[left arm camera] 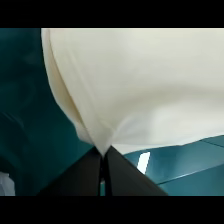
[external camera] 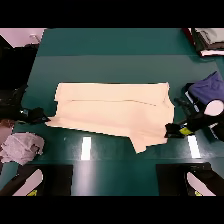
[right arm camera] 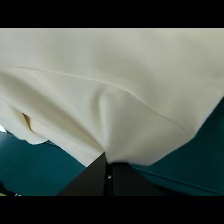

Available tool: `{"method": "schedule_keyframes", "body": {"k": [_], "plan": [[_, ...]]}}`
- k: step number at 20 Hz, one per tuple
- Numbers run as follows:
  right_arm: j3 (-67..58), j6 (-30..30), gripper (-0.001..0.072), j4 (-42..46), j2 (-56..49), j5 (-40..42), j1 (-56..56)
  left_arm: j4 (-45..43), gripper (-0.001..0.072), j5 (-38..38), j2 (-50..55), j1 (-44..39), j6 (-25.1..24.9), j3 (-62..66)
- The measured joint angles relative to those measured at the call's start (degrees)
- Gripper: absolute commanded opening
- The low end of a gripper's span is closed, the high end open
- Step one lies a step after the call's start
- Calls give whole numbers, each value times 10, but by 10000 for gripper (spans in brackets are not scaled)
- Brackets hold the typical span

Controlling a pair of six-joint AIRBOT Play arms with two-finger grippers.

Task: Fold the shirts.

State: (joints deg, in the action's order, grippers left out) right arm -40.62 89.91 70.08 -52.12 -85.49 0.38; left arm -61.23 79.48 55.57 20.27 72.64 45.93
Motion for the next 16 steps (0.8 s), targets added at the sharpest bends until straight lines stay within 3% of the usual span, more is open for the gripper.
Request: {"method": "schedule_keyframes", "body": {"k": [7, 16], "plan": [[-137, 1, 15, 42, 48, -32, 0, 29, 23, 49, -85, -23, 24, 3], [-225, -1, 15, 47, -82, 39, 5, 9, 25, -127, -23, -124, 46, 13]]}}
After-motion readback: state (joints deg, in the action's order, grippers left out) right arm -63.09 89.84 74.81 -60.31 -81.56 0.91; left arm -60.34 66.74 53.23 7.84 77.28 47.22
